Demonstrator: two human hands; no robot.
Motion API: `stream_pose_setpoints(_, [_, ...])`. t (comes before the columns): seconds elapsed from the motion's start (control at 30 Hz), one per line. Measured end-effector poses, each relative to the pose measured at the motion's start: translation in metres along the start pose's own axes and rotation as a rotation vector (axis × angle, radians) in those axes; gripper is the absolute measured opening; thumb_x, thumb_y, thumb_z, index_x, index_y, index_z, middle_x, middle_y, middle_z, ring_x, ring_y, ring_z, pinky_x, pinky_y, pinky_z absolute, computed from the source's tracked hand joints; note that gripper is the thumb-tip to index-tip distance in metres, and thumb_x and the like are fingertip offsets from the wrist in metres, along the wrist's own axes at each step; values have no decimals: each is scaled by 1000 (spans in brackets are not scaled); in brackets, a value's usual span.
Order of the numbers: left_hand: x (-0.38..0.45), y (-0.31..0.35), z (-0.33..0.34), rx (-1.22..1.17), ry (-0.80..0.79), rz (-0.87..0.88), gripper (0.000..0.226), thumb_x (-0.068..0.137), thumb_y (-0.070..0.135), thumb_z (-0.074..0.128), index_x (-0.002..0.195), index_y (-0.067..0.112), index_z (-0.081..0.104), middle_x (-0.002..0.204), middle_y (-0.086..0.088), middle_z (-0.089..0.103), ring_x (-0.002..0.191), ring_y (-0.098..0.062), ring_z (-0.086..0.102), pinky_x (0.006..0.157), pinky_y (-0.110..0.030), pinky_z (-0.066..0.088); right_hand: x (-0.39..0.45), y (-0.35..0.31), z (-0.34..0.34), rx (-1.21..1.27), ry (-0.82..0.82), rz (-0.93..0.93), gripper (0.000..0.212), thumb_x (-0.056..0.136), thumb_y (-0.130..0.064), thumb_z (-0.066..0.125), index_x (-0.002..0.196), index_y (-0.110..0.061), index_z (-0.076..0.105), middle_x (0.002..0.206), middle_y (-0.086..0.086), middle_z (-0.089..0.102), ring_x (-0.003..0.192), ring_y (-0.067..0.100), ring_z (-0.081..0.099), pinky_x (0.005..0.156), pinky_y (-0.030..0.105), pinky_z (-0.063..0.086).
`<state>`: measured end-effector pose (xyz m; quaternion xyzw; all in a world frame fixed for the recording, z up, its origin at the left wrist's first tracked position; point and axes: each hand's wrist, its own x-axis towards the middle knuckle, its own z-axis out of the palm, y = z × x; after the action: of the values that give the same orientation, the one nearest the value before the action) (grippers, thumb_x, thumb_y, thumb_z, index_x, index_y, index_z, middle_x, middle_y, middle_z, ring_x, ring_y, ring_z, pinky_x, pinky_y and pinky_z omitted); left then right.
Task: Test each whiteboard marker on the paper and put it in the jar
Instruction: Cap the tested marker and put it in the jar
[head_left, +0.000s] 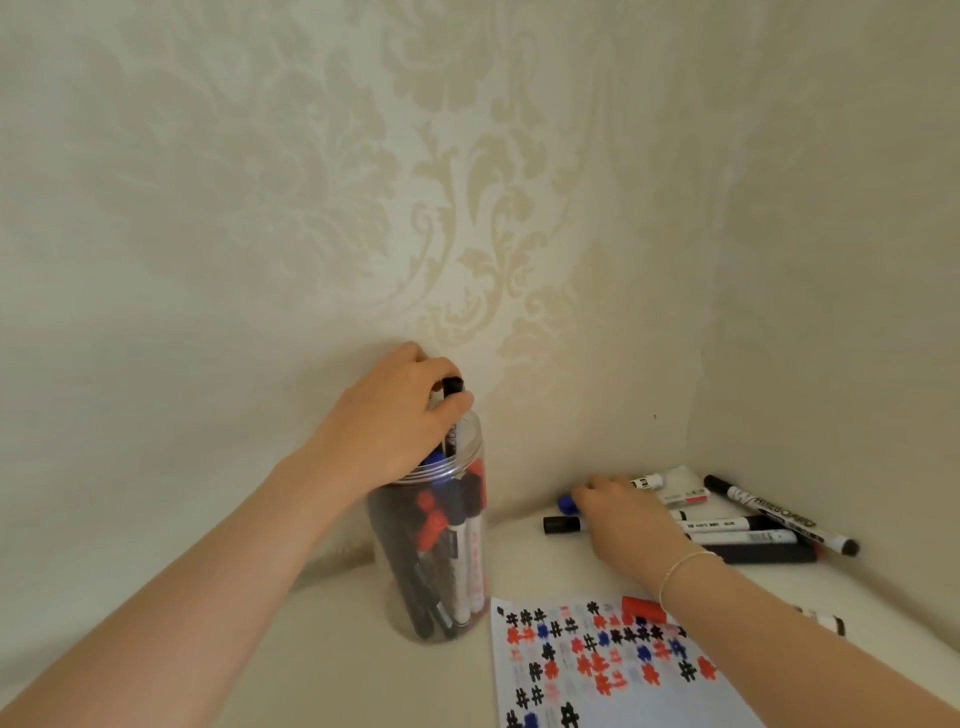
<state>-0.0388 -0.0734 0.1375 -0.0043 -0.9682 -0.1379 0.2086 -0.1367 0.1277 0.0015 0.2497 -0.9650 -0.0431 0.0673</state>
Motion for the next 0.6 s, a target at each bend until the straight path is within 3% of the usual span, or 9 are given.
stream_pose_setpoints(0.13, [3,3,0,176,-44,7,45,99,44,35,97,20,72,86,4,48,80,-15,52,72,-32,43,4,-5,2,7,43,-72,31,91,-4,45,119,-11,54,122,8,49,114,27,46,86,35,42])
stream_pose_setpoints(0.23, [5,7,-2,176,-46,26,30,98,39,44,111,19,63,87,4,62,83,-18,58,75,-32,47,0,-6,5,65,133,-116,25,87,-7,48,111,-10,54,117,8,48,110,27,46,86,33,37])
stream_pose_setpoints(0.3, [5,8,-8,109,-36,16,23,92,44,54,101,22,54,86,4,64,79,-16,60,74,-35,51,-2,-6,8,140,264,-173,23,80,-6,55,103,-8,57,107,9,52,102,30,51,80,34,36])
stream_pose_setpoints(0.4, [6,9,-21,19,-177,9,15,85,39,66,82,25,63,83,8,66,76,-8,62,67,-25,48,-5,-8,-3,379,360,-160,15,82,-8,55,97,-11,52,92,7,57,84,27,54,66,31,34])
stream_pose_setpoints(0.5, [11,10,-23,0,-248,16,3,80,27,73,78,28,72,82,11,71,75,1,62,61,-13,43,-8,-14,-18,763,363,-120,12,90,-13,51,95,-17,41,81,5,56,68,22,52,57,34,39])
stream_pose_setpoints(0.6, [15,10,-17,31,-283,16,5,79,24,72,80,28,75,82,11,73,79,-1,65,68,-17,48,-14,-22,-27,1076,406,-135,13,94,-17,49,98,-28,43,78,1,56,62,13,48,57,32,43])
